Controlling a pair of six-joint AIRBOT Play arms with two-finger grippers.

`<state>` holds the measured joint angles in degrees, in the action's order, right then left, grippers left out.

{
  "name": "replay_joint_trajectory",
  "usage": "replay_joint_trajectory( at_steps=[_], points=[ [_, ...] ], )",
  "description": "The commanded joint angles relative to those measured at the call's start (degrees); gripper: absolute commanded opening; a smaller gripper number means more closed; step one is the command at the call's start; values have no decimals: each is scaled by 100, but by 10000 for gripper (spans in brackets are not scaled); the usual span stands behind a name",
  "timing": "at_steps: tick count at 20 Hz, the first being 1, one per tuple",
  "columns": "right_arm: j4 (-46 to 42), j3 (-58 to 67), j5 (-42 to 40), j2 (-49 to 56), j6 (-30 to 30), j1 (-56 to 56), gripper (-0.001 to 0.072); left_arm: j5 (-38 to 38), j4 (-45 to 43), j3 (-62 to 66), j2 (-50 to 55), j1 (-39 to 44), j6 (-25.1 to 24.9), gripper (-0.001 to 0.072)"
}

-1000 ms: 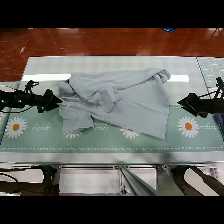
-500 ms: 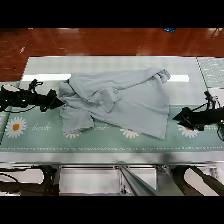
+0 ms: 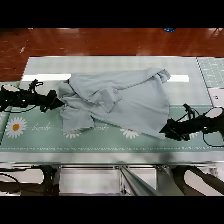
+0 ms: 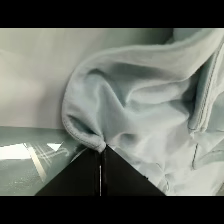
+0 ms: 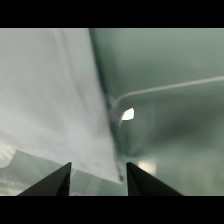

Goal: Fold the shirts.

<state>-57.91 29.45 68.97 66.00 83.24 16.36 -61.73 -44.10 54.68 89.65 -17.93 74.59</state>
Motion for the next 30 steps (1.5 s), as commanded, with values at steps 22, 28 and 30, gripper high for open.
replay_joint_trajectory(
  at_steps=[22,28,30],
  points=[
    [-356,8981,994,-765,269,-116,19,-369,621,6142,-2933,-796,472,20],
    [-844,8979,1419,-1875,317,-107,19,-640,-1635,6140,-4721,-826,608,20],
    [-1073,8874,1646,-2179,374,-114,19,-717,-2363,6140,-5132,-234,632,20]
  ],
)
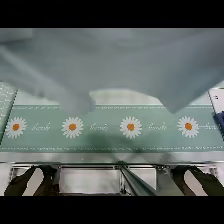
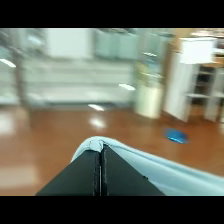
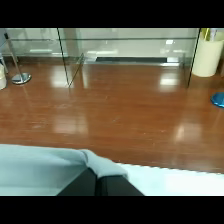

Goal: Fold the shirts.

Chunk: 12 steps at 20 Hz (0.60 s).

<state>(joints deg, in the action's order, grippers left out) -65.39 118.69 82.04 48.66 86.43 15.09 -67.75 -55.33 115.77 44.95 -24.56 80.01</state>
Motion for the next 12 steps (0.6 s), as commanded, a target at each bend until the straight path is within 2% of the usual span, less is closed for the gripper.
replay_joint_trajectory(
  at_steps=[1,4,6,9,12],
  points=[
    [-409,-203,378,-603,72,4,19,-190,-1659,31,-813,798,170,20],
    [-431,-962,627,-1003,129,2,19,-570,-2920,24,-1029,1838,697,20],
    [-358,-1539,767,-1091,144,4,19,-750,-3368,-232,-1021,2120,907,20],
    [96,-2581,595,-1003,24,2,19,-1095,-3556,-1331,-850,2131,1222,20],
    [787,-3560,157,-470,-455,2,19,-872,-3556,-2841,-382,2129,1397,21]
  ],
)
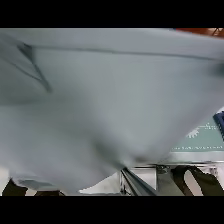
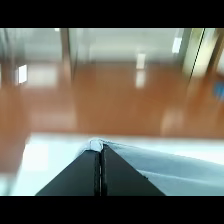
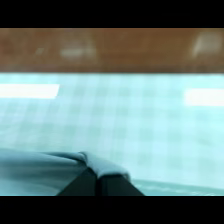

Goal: Fold the shirts.

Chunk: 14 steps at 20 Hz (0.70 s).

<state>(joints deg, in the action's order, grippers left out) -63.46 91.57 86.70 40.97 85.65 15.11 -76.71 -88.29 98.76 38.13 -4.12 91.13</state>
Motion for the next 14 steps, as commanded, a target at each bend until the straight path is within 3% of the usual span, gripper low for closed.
replay_joint_trajectory(
  at_steps=[1,4,8,14],
  points=[
    [763,-1082,-527,616,-568,-11,19,315,-256,-1624,577,87,407,21],
    [761,-1248,-1215,1912,-914,-308,19,1499,-133,-2468,1663,85,822,21],
    [807,-931,-2433,3982,-927,-509,19,2811,909,-2157,3679,87,866,21],
    [833,979,-2417,6430,-463,-509,19,2297,1932,-396,6330,87,863,20]
  ],
)
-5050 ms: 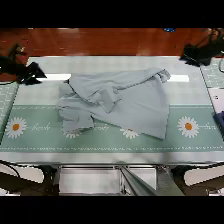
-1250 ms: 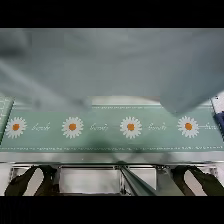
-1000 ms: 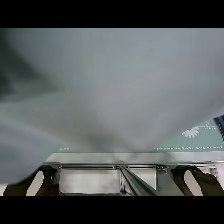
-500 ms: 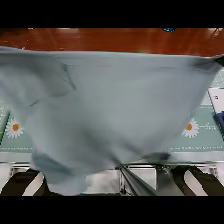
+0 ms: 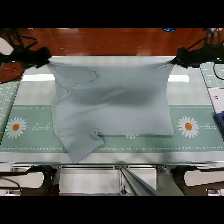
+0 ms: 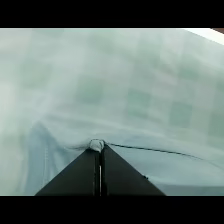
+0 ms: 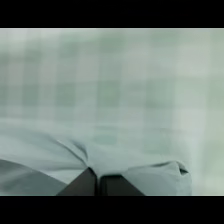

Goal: Fold the shirts.

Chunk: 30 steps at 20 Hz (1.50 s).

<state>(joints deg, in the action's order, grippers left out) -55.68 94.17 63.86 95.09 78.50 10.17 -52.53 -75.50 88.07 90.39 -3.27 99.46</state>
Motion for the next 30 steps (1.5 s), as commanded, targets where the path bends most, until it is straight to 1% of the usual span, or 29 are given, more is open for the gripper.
replay_joint_trajectory(
  at_steps=[1,4,7,10,11,13,14,18,23,24,25,26,27,30],
  points=[
    [74,909,-127,1239,326,-15,19,-190,789,863,1327,0,31,20],
    [63,1202,61,1519,424,2,19,-501,870,1106,1539,-4,4,21],
    [66,1220,446,1338,264,168,20,-1060,872,1106,1373,-105,-483,21],
    [-22,1217,1416,1130,166,507,20,-2098,870,1106,1202,-343,-1150,21],
    [-192,1209,1784,1117,162,588,20,-2465,870,1104,1187,-428,-1287,21],
    [-549,984,2179,1117,164,616,20,-3112,866,1023,1187,-525,-1495,21],
    [-625,785,2227,1117,162,605,20,-3220,868,905,1187,-516,-1506,21],
    [-612,-177,2131,1117,111,509,19,-3147,850,197,1189,-334,-1537,21],
    [-619,-538,1932,1117,81,483,21,-3176,763,-79,1207,-323,-1650,25],
    [-616,-538,1860,1115,256,483,113,-3206,758,-76,1211,-313,-1631,158],
    [-614,-533,1895,1097,343,485,367,-3314,743,-63,1209,-315,-1657,500],
    [-638,-533,1980,1043,306,509,408,-3449,616,-17,1198,-345,-1641,506],
    [-737,-533,2041,931,308,555,407,-3571,520,0,1139,-409,-1622,506],
    [-1576,-708,2004,264,461,791,407,-3753,501,-289,560,-778,-1633,506]
  ],
)
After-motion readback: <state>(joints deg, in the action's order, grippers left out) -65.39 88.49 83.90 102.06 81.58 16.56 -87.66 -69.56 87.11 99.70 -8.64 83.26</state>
